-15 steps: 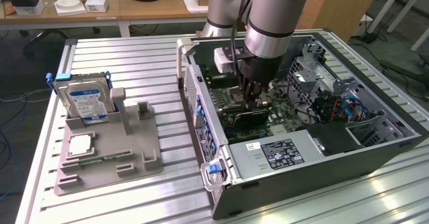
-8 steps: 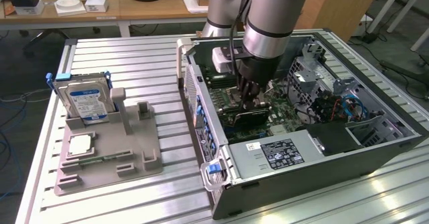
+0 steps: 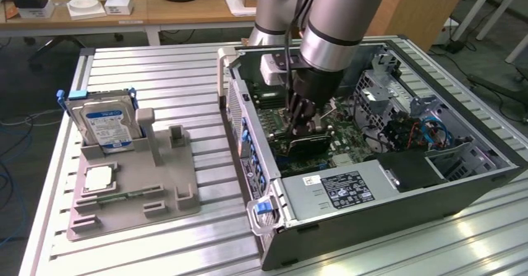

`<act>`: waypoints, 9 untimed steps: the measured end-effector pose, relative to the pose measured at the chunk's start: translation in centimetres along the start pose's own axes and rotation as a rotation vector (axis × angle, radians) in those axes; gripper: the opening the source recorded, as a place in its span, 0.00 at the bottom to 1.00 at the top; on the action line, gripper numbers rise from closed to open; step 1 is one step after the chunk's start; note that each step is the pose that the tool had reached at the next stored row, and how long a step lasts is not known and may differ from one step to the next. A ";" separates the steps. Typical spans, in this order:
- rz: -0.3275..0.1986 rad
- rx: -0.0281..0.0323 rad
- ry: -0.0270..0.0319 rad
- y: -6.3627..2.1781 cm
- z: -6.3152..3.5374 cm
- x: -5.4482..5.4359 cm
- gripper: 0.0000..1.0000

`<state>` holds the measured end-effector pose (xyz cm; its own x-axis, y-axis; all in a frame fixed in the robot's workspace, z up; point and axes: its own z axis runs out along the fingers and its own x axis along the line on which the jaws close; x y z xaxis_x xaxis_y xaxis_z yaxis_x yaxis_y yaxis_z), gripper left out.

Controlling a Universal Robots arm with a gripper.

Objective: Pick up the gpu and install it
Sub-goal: 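Press down on the gpu until it lock into place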

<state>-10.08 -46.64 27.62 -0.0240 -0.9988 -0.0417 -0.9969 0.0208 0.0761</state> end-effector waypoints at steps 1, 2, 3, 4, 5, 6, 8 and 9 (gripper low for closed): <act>0.000 -0.0096 0.0002 0.00 0.00 0.0 0.10; 0.000 -0.0176 0.0006 0.00 0.00 0.0 0.10; 0.000 -0.0242 0.0009 0.00 0.00 0.0 0.10; 0.000 -0.0312 0.0011 0.00 0.00 0.0 0.10; 0.000 -0.0402 0.0013 0.00 0.00 0.0 0.10; 0.000 -0.0493 0.0015 0.00 0.00 0.0 0.10; 0.000 -0.0638 0.0020 0.00 -0.02 0.0 0.10; 0.001 -0.0695 0.0022 0.00 -0.03 0.0 0.10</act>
<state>-10.07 -46.63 27.66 -0.0243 -0.9989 -0.0394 -0.9893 0.0183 0.1450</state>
